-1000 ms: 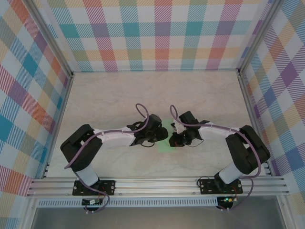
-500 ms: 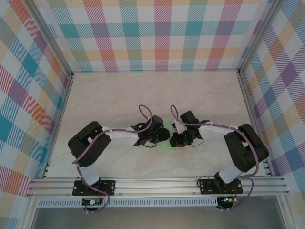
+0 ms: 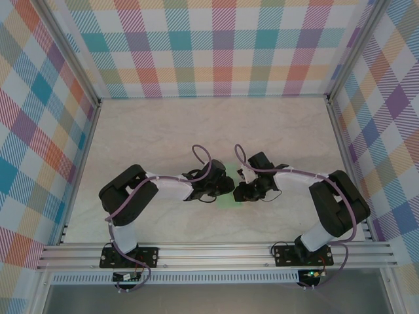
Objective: Fold a paper plane with a square sheet of paper (pick it up from the middle)
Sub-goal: Fold the triangle a second time at the center of the table.
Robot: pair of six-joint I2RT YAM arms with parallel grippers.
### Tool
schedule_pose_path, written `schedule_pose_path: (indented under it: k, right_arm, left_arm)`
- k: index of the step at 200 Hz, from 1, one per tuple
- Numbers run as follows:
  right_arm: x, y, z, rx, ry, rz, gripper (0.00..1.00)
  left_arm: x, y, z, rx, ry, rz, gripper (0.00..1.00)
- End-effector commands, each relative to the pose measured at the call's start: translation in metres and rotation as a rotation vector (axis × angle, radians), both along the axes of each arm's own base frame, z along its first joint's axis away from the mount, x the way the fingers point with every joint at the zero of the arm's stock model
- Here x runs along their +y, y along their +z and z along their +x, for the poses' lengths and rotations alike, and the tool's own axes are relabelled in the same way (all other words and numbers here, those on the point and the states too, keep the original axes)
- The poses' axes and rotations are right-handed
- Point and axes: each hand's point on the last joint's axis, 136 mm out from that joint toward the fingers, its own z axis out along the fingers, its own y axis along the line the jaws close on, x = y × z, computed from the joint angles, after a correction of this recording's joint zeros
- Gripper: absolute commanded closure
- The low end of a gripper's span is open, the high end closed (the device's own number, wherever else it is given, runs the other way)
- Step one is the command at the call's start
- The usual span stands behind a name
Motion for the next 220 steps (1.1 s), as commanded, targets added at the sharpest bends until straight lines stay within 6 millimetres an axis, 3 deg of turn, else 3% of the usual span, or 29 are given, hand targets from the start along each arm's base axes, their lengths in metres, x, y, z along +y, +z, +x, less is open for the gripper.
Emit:
schedule_pose_path:
  k: [1,52,177,196,220]
  right_arm:
    - [-0.006,0.007,0.0,-0.034,0.006,-0.016,0.7]
    - [-0.009,0.002,-0.004,-0.009,0.019,-0.037,0.65]
    - [-0.024,-0.021,-0.003,0.045,-0.021,-0.159,0.79]
    - [-0.026,-0.012,-0.002,0.032,-0.038,-0.169,0.79]
    - [-0.027,0.017,-0.001,-0.042,-0.053,-0.13,0.77]
  left_arm:
    - [-0.004,-0.005,-0.004,-0.01,-0.004,0.005,0.72]
    - [-0.004,-0.007,-0.004,-0.005,-0.002,0.005,0.72]
    - [0.006,-0.019,-0.009,0.025,0.015,0.05,0.73]
    - [0.006,-0.022,-0.01,0.03,0.014,0.056,0.73]
    - [0.009,-0.022,-0.01,0.03,0.022,0.063,0.73]
